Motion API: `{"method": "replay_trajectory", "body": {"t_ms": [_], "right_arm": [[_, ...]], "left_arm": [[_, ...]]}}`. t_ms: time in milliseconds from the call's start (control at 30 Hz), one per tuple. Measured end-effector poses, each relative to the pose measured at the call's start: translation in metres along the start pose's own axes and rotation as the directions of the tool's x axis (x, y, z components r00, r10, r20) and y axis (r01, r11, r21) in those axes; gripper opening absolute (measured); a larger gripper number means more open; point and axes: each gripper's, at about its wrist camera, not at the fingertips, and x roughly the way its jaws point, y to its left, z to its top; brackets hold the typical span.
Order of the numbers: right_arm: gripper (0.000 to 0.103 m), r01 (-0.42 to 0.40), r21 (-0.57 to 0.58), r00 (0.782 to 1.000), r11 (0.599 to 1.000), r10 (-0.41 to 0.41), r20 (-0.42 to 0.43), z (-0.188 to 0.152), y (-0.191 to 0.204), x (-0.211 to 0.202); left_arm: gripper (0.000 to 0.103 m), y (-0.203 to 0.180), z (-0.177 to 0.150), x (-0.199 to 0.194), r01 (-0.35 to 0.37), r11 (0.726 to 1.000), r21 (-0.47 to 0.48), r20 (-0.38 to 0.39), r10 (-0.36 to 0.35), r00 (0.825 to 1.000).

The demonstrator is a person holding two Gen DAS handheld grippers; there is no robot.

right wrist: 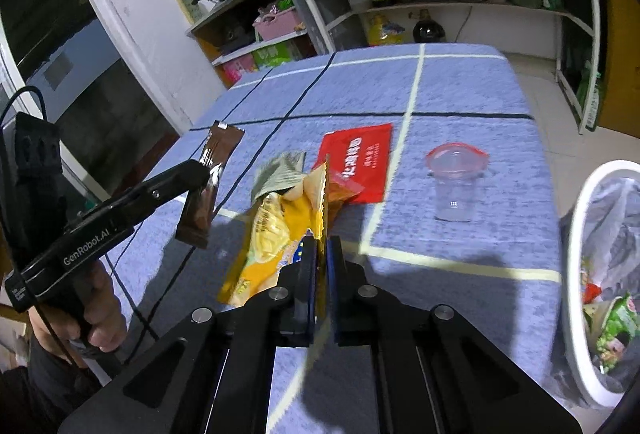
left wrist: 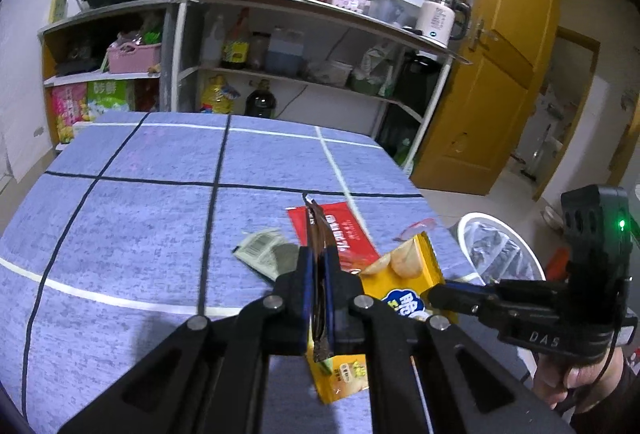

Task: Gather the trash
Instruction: 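Carry the brown wrapper and yellow chip bag over the bin and open both tools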

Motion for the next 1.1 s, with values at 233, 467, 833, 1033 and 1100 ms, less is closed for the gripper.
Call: {"method": "replay_trajectory", "body": {"t_ms": [233,467,833,1033,1100], "right_arm": [[0.005,0.036,0.036,0.998,0.999,-0.038,0.050,-0.007,-0.022,-0.034],[0.005,0.064,0.091,0.992,0.994,-0.073,0.102,-0.014,-0.051,-0.071],[0.005,0.160,0.239,0.961,0.958,-0.207,0.185,-0.033,-0.121,-0.137],[0.005,0.229,0.326,0.936,0.917,-0.299,0.186,-0.045,-0.160,-0.158],[0.005,0.251,0.343,0.929,0.905,-0.325,0.176,-0.048,-0.170,-0.159]], "left_arm": [[0.006,-0.032,0.002,0.008,0.042,0.998,0.041,-0.016,-0.042,0.999],[0.006,-0.072,0.002,0.021,0.095,0.991,0.090,-0.041,-0.091,0.995],[0.006,-0.154,0.009,0.057,0.210,0.961,0.178,-0.106,-0.193,0.975],[0.006,-0.199,0.008,0.084,0.272,0.938,0.214,-0.156,-0.242,0.958],[0.006,-0.212,0.006,0.093,0.288,0.931,0.224,-0.170,-0.254,0.952]]}}
